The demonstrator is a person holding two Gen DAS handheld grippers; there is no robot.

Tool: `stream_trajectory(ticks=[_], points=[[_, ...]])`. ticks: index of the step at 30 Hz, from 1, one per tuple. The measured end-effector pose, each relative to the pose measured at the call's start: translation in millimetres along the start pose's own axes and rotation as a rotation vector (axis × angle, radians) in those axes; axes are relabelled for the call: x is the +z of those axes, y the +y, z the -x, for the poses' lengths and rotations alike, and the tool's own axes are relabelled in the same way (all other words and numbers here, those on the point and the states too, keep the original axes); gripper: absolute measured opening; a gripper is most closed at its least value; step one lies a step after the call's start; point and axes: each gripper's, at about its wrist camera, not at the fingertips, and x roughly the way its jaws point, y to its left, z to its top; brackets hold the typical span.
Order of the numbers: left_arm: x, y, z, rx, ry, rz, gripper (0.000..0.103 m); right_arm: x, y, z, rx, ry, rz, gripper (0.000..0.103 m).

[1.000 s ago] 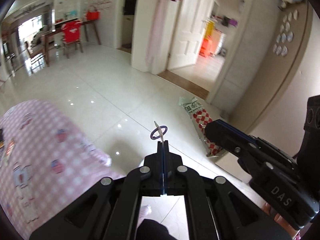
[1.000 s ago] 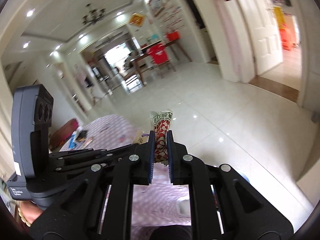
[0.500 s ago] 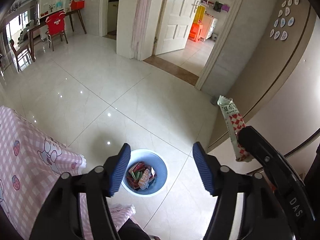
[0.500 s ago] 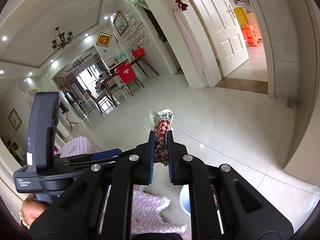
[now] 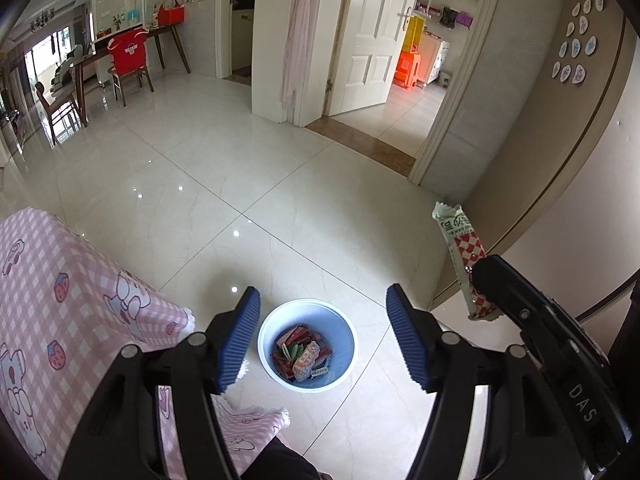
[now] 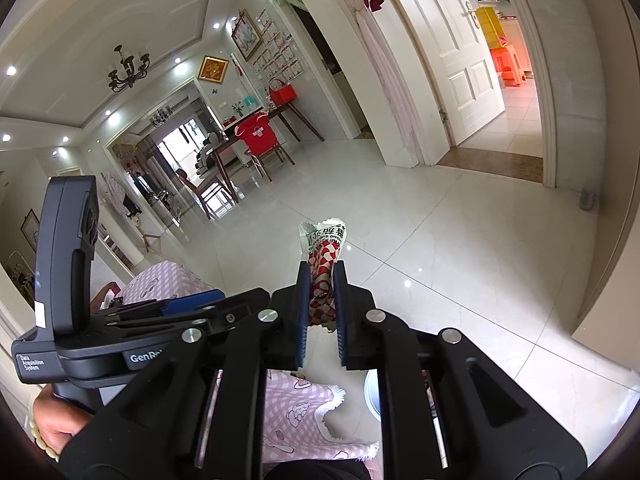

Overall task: Collect trash
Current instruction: 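Carry the ring toy and snack bar over the bucket and open both tools, then move both open tools back over the table trash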

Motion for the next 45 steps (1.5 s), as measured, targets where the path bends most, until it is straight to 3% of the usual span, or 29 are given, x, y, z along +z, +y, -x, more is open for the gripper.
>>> stream_trajectory(ticks=[6, 9, 11, 12, 21, 28, 40, 45], points=[[2.3, 14.0, 6.9, 0.035, -0.022, 0.024, 0.066, 2.1, -1.1, -9.8, 0.005, 0.004, 0.007, 0.012], [2.8, 22.5, 8.5, 0.053, -0.032, 0.039, 0.066, 2.6, -1.2, -19.1, 0.002, 0.008, 0.011, 0.018], [3.1, 27.2, 10.0, 0.057, -0.034, 0.049, 0.066, 1.7, -3.5, -30.1, -0.02, 0.033, -0.002, 0.062], [3.3, 29.4, 11.3, 0.057, -0.036, 0.051, 0.067, 0.8, -5.5, -32.6, -0.032, 0.029, -0.014, 0.064], [-2.8, 48.4, 23.3, 0.064, -0.054, 0.077, 0.068, -7.7, 10.3, -38.9, -0.015, 0.076, -0.012, 0.064], [-14.9, 71.2, 50.1, 0.094, -0.09, 0.097, 0.07, -9.8, 51.8, -38.0, 0.044, 0.094, 0.049, 0.064], [-61.6, 198.3, 131.3, 0.301, -0.173, 0.255, 0.079, -42.7, 199.1, -70.8, 0.232, 0.201, 0.248, 0.064], [-95.3, 277.6, 158.7, 0.399, -0.18, 0.431, 0.083, -65.3, 259.2, -97.4, 0.29, 0.27, 0.326, 0.064]])
